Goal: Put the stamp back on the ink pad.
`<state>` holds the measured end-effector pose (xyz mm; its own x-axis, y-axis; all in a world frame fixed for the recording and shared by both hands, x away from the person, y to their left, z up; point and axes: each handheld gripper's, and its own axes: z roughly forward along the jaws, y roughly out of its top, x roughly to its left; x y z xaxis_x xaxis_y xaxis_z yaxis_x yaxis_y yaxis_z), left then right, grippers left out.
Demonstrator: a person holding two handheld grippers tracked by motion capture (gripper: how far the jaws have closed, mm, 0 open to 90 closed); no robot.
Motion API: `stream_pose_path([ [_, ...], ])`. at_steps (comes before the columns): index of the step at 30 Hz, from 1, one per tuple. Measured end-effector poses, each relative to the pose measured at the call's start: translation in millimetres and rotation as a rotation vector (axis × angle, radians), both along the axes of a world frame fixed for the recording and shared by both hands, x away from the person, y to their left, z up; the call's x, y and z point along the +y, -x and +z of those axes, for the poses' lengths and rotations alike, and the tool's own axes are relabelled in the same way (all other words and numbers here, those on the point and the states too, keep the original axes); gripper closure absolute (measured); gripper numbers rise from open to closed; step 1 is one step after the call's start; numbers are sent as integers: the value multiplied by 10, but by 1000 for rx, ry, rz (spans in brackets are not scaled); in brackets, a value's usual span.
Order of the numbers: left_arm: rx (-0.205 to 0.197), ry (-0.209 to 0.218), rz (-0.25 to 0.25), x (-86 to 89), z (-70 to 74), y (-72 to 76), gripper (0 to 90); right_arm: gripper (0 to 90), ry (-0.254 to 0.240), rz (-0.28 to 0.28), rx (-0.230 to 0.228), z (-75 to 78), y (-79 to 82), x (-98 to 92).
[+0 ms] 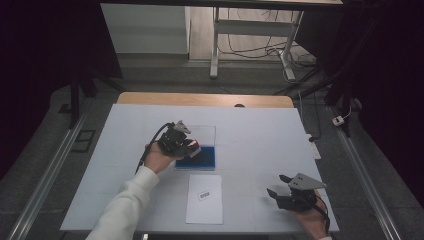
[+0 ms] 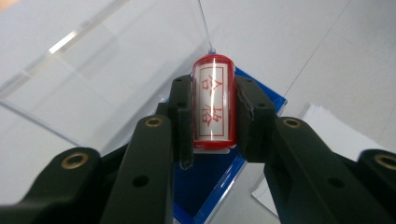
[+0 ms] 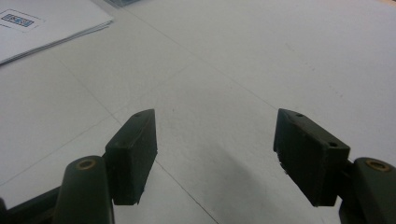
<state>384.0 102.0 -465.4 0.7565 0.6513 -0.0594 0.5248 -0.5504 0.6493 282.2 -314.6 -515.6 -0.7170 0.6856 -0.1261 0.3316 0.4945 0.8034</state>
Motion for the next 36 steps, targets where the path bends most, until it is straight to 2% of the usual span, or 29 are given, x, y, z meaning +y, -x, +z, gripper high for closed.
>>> stream_pose_path([
  [3, 11, -32, -2, -27, -56, -28, 701, 298, -4, -2, -2, -4, 2, -5],
  [10, 34, -50, -5, -85, -148, -66, 700, 298, -2, -3, -1, -4, 6, -5],
  [17, 35, -61, -5, -107, -196, -58, 689, 298, 0, -3, -2, -1, 8, -16],
  [20, 28, -32, -4, -82, -181, -47, 637, 298, 1, -3, 0, -3, 9, -17],
  [22, 8, -29, -2, -68, -150, -22, 552, 298, 3, -5, -1, -2, 10, -19],
  [24, -14, -21, 17, -44, -105, 32, 435, 298, 1, -4, -2, -2, 9, -18],
  [27, -52, 11, 61, 34, -61, 173, 314, 298, -1, -1, -3, -2, 10, -11],
  [29, -74, 45, 89, 115, -45, 289, 290, 298, -2, -4, -4, 3, 16, -11],
  [32, -100, 59, 103, 248, -50, 481, 274, 298, 0, -3, -6, 6, 20, -19],
  [36, -114, 79, 109, 418, -95, 723, 275, 298, -3, -5, -6, 8, 19, -17],
])
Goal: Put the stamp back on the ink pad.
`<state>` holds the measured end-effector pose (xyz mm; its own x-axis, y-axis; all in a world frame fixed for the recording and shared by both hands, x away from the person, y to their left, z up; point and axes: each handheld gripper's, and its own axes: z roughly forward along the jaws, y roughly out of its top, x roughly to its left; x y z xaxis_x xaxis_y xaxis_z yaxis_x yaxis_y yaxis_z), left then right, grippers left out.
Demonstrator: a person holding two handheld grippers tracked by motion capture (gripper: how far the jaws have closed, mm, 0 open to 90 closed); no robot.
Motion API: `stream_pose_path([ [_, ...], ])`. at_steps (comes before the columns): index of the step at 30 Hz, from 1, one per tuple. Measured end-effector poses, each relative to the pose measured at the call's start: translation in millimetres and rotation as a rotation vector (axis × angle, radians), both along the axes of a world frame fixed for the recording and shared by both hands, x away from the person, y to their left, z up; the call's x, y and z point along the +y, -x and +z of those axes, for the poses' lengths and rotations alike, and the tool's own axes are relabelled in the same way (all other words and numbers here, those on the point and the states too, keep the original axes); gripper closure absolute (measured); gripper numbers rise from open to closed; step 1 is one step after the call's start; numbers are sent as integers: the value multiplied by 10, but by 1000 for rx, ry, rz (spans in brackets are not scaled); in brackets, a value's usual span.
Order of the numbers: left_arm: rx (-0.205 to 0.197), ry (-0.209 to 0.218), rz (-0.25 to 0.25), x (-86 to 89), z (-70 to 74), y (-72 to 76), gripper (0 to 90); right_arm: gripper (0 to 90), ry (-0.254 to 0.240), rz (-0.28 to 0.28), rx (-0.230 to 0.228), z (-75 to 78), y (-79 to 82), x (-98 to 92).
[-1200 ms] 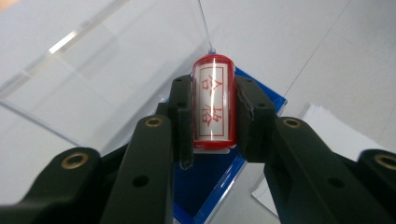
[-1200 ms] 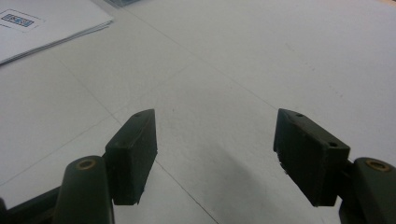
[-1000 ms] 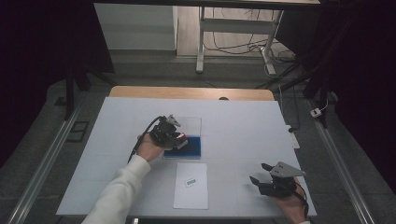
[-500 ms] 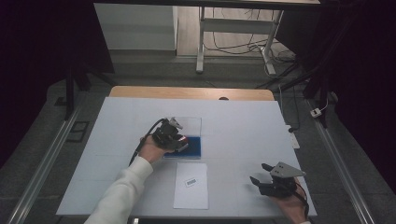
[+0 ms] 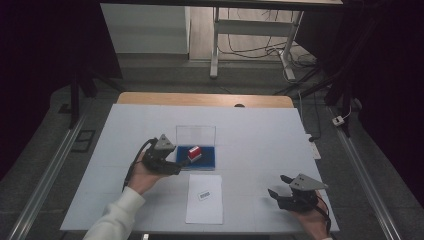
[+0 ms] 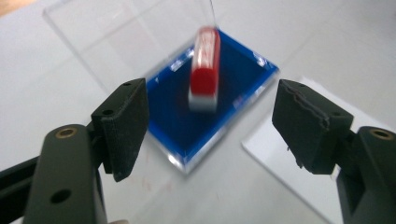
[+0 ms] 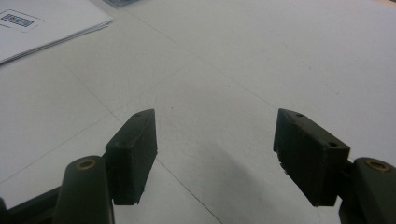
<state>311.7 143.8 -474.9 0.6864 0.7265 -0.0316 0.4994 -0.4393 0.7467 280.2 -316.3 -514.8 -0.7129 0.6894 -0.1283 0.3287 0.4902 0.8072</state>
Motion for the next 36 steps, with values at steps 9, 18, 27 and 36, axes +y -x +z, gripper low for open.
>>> stream_pose_path([
  [9, -9, 42, -13, 236, -145, 467, 277, 297, -1, 2, 1, -1, 0, 9],
  [18, 3, 50, 26, 492, -296, 764, 283, 298, -1, 1, -5, 6, 10, 4],
  [27, 22, 51, 49, 621, -368, 872, 285, 297, 3, 7, -12, 11, 17, 21],
  [36, 23, 45, 53, 625, -384, 873, 286, 299, -1, 11, -22, 21, 27, 19],
])
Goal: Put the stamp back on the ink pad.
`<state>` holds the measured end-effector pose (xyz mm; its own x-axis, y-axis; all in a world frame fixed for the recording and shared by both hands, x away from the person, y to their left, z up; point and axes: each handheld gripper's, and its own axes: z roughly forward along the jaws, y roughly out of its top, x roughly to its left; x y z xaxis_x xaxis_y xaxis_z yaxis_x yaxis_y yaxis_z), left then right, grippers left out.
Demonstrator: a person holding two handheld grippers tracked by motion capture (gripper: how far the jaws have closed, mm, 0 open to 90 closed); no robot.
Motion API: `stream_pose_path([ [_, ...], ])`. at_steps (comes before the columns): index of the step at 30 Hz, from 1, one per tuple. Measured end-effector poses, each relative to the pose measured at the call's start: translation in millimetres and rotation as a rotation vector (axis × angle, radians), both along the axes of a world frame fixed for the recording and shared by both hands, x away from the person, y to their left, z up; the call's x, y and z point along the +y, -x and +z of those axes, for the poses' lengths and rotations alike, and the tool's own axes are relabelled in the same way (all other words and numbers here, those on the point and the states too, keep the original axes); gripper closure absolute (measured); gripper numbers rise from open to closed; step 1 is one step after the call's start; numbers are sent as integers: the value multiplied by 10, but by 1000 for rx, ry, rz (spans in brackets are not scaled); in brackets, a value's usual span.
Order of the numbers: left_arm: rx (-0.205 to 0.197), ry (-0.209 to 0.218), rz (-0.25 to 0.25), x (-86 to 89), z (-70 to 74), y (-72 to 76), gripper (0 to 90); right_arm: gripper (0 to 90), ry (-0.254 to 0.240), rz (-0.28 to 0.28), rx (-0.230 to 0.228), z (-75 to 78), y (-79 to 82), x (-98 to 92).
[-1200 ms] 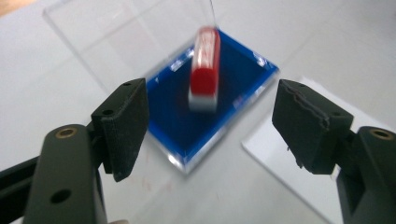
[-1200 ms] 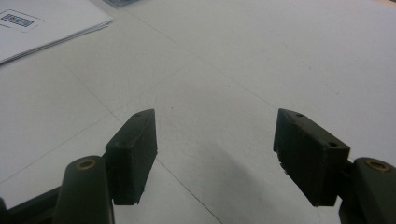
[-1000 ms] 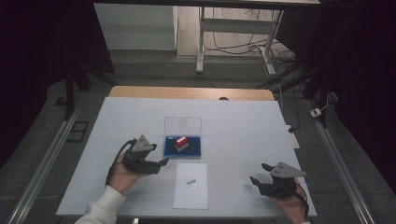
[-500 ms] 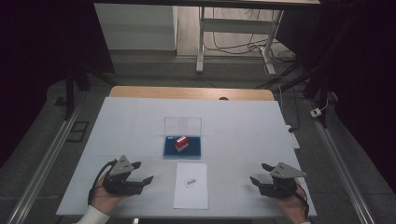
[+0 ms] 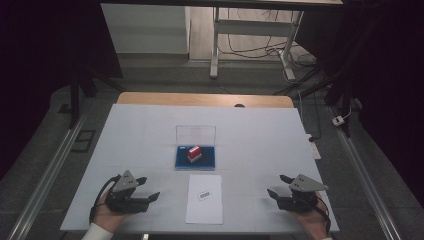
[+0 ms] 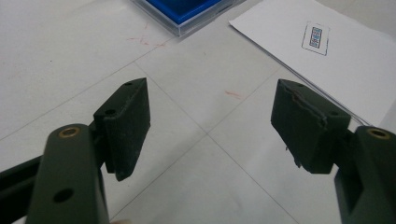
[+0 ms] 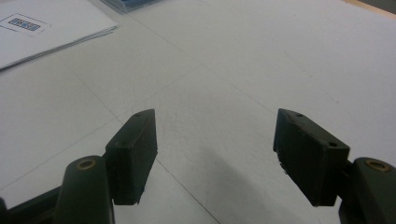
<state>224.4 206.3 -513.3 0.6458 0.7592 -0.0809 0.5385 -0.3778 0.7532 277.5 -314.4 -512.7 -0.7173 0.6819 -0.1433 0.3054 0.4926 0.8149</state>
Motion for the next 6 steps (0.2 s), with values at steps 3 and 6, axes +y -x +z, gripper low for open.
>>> stream_pose_path([
  [3, 1, 1, 3, 5, -5, -2, 286, 299, -1, 2, -1, -1, 1, 3],
  [6, 1, 1, 5, 9, -9, -2, 286, 298, 0, 1, 0, 0, 2, 2],
])
